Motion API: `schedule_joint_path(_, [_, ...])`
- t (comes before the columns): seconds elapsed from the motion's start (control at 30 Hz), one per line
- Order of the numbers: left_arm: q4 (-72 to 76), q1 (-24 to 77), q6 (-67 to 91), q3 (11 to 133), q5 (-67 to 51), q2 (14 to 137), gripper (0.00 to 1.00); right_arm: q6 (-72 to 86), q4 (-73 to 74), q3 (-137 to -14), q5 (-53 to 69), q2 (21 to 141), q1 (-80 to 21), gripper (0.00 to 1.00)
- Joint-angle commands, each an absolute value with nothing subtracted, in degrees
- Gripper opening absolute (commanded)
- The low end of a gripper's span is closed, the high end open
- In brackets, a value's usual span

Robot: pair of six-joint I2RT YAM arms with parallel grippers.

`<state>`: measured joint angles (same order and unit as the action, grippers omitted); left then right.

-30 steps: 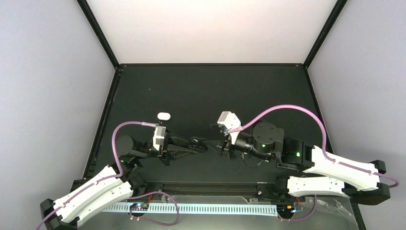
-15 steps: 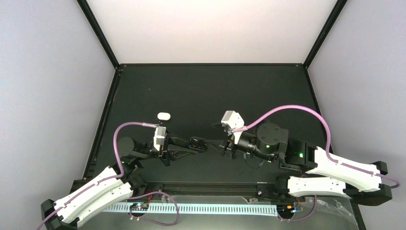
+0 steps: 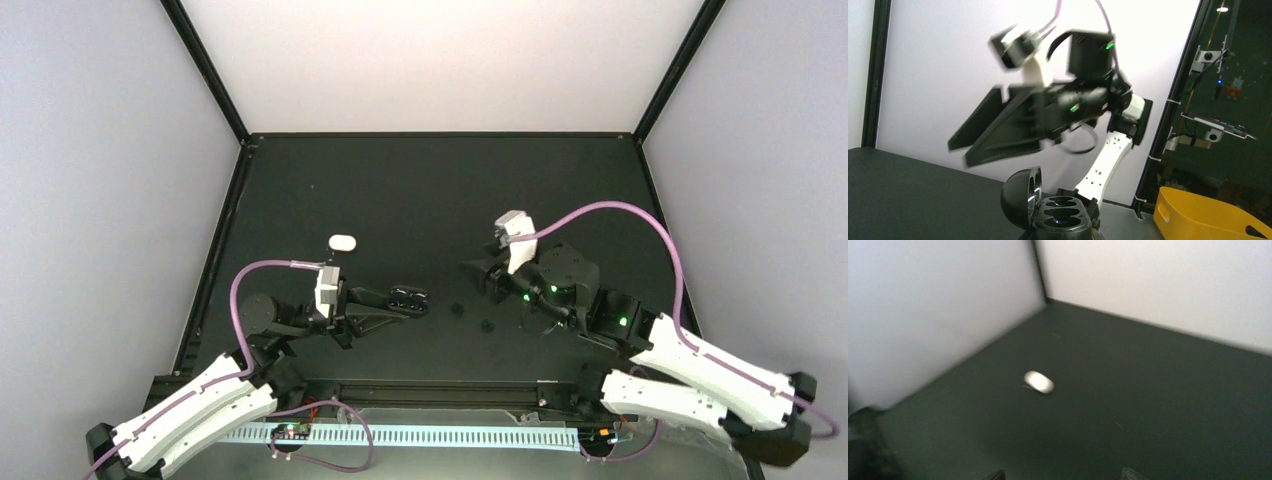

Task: Insert the wireless bluetooth earbuds into the charging case
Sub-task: Open the charging case, then pick up the earbud from the center of the board.

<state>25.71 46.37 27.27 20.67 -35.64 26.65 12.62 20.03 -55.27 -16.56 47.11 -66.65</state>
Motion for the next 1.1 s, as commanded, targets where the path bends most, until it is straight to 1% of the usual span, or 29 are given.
schedule_joint_path(0.0, [24.93, 46.78, 28.62, 19.76, -34.8, 23.74, 0.02, 28.02, 22.44, -43.64, -12.77, 41.58, -54.02, 0.6])
schedule_joint_path(0.2, [20.82, 46.76, 27.42, 19.6, -34.43, 20.12, 0.02, 36.14, 25.56, -33.44, -8.97, 43.98, -53.26, 0.57])
schedule_joint_path(0.37, [19.82, 46.77, 26.55, 19.45, -34.34, 19.87, 0.02, 41.38, 21.89, -25.58, -7.01, 45.75, -53.18, 0.55])
schedule_joint_path(0.7, [18.58, 46.77, 25.47, 19.39, -34.88, 20.32, 0.02, 39.0, 17.91, -24.43, -4.73, 54.79, -53.13, 0.52])
schedule_joint_path(0.77, [18.59, 46.78, 25.47, 19.17, -34.8, 20.17, 0.02, 39.27, 16.93, -23.83, -4.64, 55.46, -53.04, 0.54])
schedule_joint_path(0.97, [18.56, 46.8, 25.31, 19.16, -34.79, 20.34, 0.02, 39.96, 13.22, -22.0, -5.69, 56.36, -51.55, 0.64])
schedule_joint_path(1.07, [18.56, 46.77, 25.23, 19.23, -34.79, 20.55, 0.02, 39.27, 11.65, -22.13, -4.86, 59.13, -50.43, 0.64])
